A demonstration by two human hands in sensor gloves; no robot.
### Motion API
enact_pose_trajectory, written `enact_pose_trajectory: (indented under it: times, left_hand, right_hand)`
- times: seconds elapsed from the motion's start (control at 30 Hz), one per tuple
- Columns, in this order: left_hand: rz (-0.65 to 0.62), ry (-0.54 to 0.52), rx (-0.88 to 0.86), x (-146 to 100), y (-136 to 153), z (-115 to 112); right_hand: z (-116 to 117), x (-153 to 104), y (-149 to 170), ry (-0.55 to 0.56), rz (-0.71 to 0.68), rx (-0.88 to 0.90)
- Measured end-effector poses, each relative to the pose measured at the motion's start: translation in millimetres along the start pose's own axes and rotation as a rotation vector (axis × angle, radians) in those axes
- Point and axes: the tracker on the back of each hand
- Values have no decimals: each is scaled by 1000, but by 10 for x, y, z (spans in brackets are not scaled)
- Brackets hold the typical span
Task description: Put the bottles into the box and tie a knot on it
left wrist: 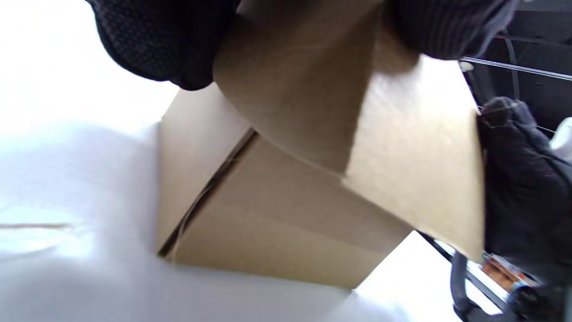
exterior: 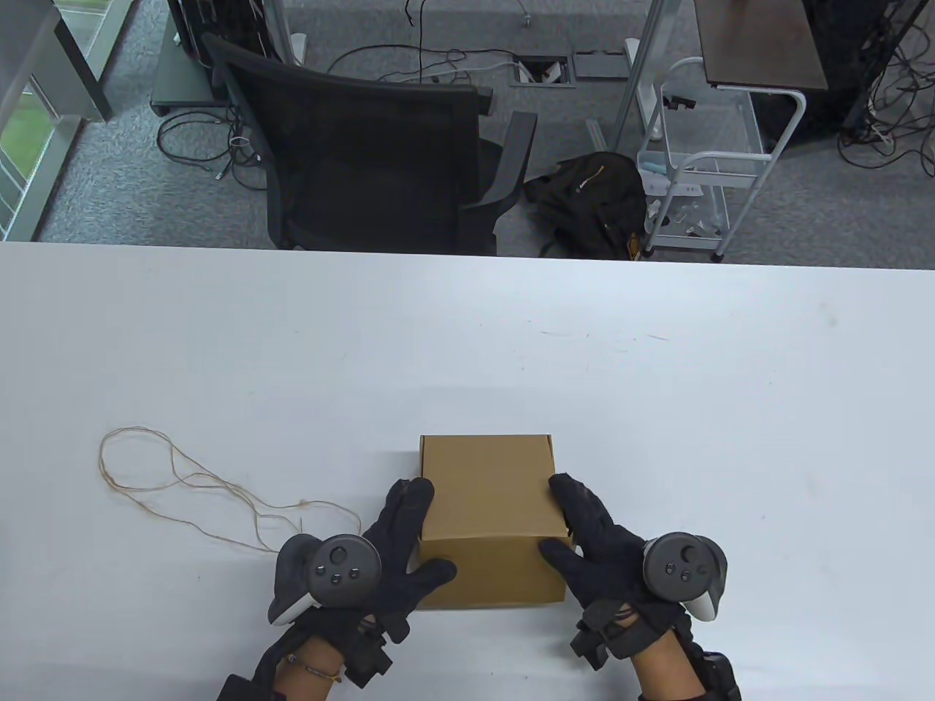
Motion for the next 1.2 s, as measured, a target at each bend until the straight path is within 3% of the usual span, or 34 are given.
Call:
enact_pose_trajectory:
  times: [0.17,0.3,0.37,0.57,0.77,0.97,1.2]
  left_hand:
    - [109,-6,46,14,65,-57]
    - [187,66,17,45,142,-110]
    - [214,51,10,56,165,-136]
    - [240,121,-49,62,173,-166]
    - [286,158,-208,44,223,-168]
    - [268,175,-172,38,173,-166]
    - [285,182,-220,32,171,-191]
  right_hand:
    - [106,0,137,-84,133,39]
    - [176,13,156,-159,189,-72]
    - [204,6,191,-189,230,-72]
    - [264,-19,265,-278,369,66]
    - [242,-4,202,-286,355,-29]
    - [281,5,183,-300,340,-23]
    - [252,-15,186,-297,417,17]
Point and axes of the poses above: the tracker on the back of each hand, its own y axis roughly to the little-finger side, its own x axis roughly from the wrist to the fingertips, z = x × y, and after that the axes turned 6 degrees about -x, right-handed
